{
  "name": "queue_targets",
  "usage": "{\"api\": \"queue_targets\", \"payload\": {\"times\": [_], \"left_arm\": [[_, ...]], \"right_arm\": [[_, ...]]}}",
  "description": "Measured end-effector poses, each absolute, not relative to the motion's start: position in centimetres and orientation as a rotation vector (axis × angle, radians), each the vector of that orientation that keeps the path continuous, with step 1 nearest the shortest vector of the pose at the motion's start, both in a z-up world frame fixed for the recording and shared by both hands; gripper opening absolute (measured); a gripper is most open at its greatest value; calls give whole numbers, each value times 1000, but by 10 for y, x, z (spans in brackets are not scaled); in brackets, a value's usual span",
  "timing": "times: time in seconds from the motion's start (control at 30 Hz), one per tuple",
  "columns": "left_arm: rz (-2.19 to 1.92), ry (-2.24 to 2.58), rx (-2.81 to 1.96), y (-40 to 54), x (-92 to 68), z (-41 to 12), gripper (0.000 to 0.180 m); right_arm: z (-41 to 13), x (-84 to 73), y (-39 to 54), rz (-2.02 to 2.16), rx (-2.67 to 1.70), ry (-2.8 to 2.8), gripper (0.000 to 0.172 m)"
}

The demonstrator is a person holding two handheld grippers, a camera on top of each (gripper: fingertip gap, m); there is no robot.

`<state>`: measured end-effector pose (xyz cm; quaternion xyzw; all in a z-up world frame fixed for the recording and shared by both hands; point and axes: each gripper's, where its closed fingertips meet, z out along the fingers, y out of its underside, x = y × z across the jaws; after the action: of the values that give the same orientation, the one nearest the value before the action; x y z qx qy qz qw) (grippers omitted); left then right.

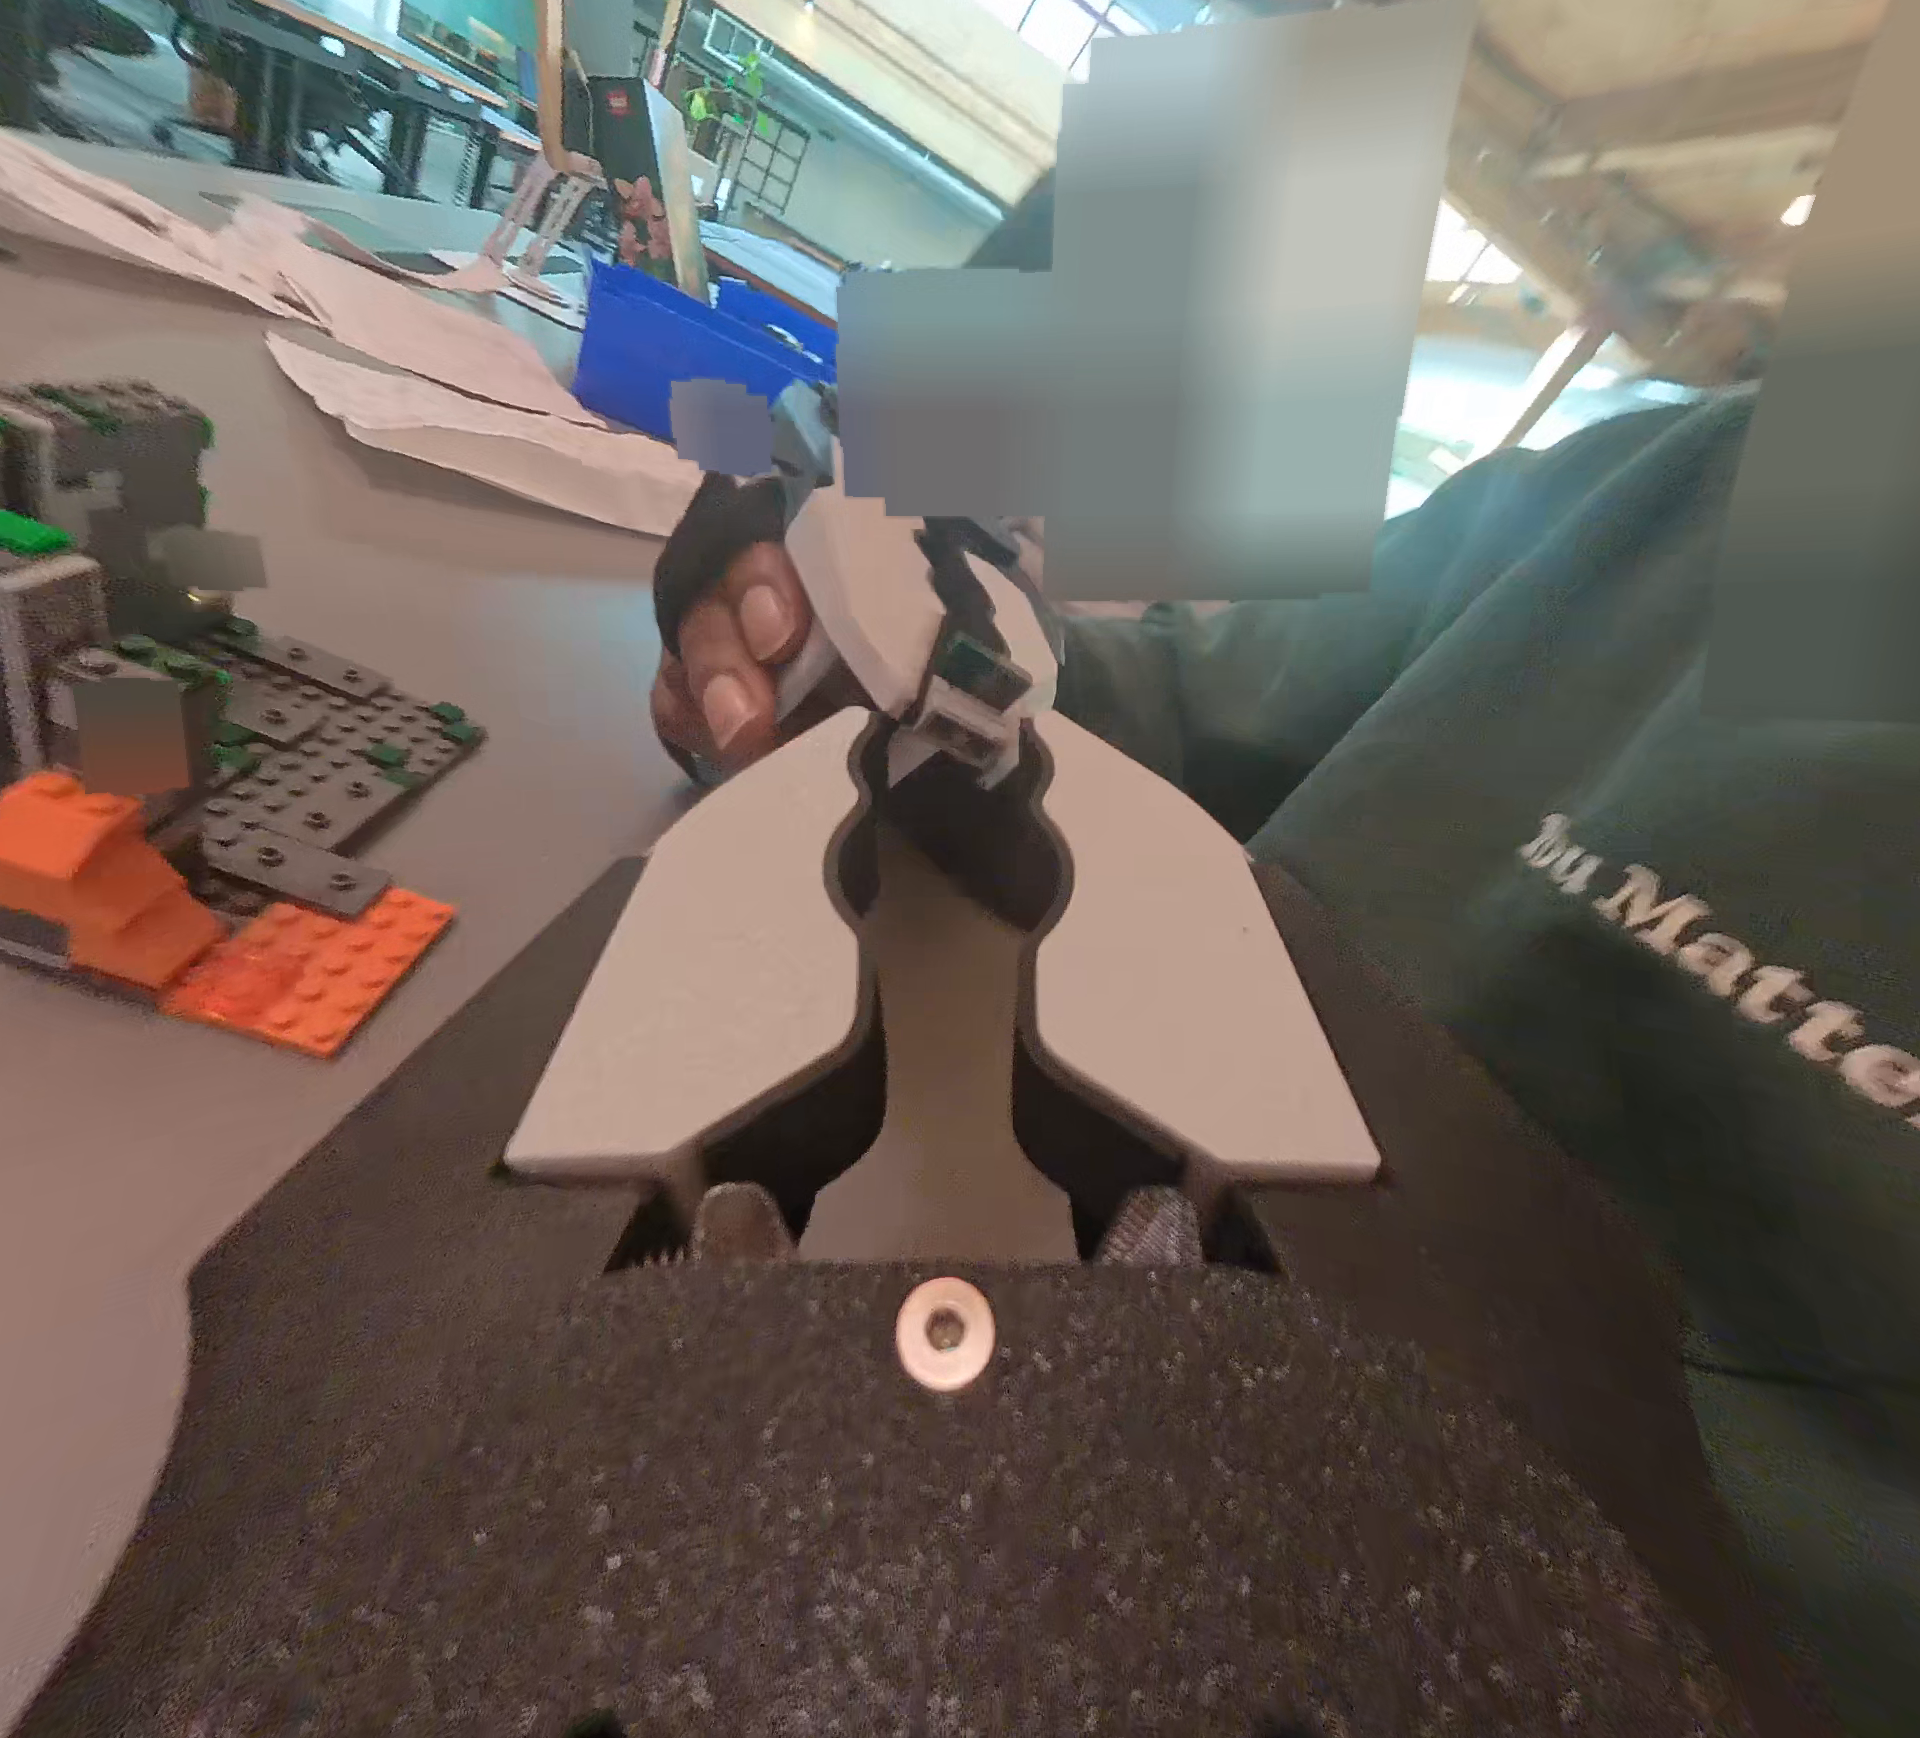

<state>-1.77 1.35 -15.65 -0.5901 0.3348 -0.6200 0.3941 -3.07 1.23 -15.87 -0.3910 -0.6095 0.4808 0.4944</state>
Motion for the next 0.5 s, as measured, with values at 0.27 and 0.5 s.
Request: {"api": "queue_targets", "payload": {"times": [0.27,0.5], "left_arm": [[-1779,750,-1570,14,-16,-159,12],[-1414,700,-1636,43,-29,-168,8]], "right_arm": [[-164,-34,15,830,-855,-1565,16],[-167,-34,39,819,-1077,-1485,28]]}}
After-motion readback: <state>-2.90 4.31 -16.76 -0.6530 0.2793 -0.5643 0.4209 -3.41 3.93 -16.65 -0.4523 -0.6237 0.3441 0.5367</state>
